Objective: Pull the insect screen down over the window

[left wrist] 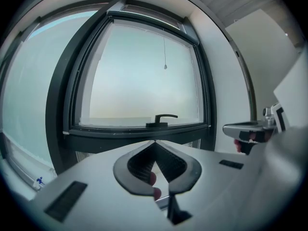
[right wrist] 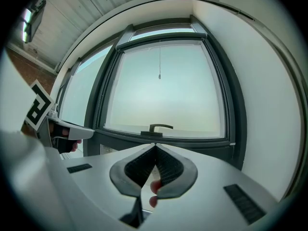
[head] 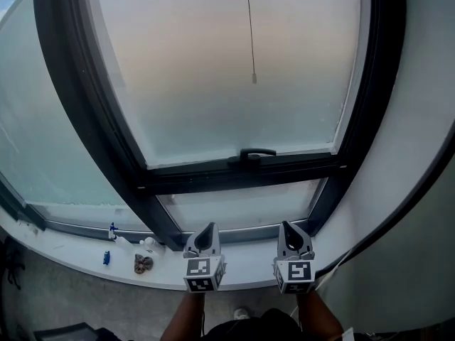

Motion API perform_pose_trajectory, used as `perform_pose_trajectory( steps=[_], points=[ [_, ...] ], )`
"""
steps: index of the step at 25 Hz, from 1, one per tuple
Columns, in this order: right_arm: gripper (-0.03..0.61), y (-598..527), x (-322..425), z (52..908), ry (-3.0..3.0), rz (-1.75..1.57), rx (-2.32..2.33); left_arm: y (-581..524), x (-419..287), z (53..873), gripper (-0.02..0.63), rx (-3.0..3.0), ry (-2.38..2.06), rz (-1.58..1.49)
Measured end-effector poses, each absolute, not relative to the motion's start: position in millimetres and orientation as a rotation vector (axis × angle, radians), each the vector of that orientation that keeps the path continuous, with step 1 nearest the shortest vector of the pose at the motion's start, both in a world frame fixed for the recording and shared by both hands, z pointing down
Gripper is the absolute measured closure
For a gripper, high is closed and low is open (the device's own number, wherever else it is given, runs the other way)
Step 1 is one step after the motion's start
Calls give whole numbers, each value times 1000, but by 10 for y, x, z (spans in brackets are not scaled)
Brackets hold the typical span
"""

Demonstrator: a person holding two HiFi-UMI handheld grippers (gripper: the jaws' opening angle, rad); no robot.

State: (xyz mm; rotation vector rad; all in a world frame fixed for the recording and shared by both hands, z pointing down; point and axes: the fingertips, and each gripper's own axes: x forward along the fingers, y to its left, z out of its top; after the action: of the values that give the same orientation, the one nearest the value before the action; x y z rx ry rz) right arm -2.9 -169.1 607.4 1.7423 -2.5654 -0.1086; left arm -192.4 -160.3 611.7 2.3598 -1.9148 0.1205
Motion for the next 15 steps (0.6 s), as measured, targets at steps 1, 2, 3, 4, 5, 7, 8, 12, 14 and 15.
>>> perform_pose_trajectory(
  steps=[1, 2, 3, 4, 5, 7, 8, 12, 14, 15],
  points=[
    [575, -1707, -24, 6076, -2563, -106, 1752, -1645, -1900, 6105, 611, 2364, -1910, 116],
    [575, -1724, -17, 6087, -2558, -98, 1758, -1689, -1874, 6103, 611, 2369, -1907, 118],
    [575, -1746, -12, 6102, -2553, -89, 1758, -1732, -1856, 6113, 611, 2374, -1910, 129],
    [575, -1772, -8, 6113, -2551, -82, 1755, -1775, -1848, 6131, 611, 2379, -1919, 144],
    [575, -1805, -5, 6115, -2551, -80, 1751, -1814, -1844, 6144, 611, 2386, -1927, 155],
    [575, -1878, 2, 6087, -2562, -79, 1747, -1881, -1826, 6136, 611, 2392, -1932, 155],
    [575, -1918, 10, 6059, -2570, -79, 1747, -1915, -1814, 6123, 611, 2392, -1934, 151],
    [575, -2119, 57, 5945, -2599, -92, 1737, -2078, -1787, 6050, 611, 2386, -1967, 140],
    [575, -2216, 60, 5895, -2618, -98, 1718, -2144, -1779, 6003, 611, 2378, -1988, 135],
    [575, -2265, 61, 5872, -2625, -96, 1707, -2179, -1776, 5978, 611, 2372, -2001, 135]
  ],
)
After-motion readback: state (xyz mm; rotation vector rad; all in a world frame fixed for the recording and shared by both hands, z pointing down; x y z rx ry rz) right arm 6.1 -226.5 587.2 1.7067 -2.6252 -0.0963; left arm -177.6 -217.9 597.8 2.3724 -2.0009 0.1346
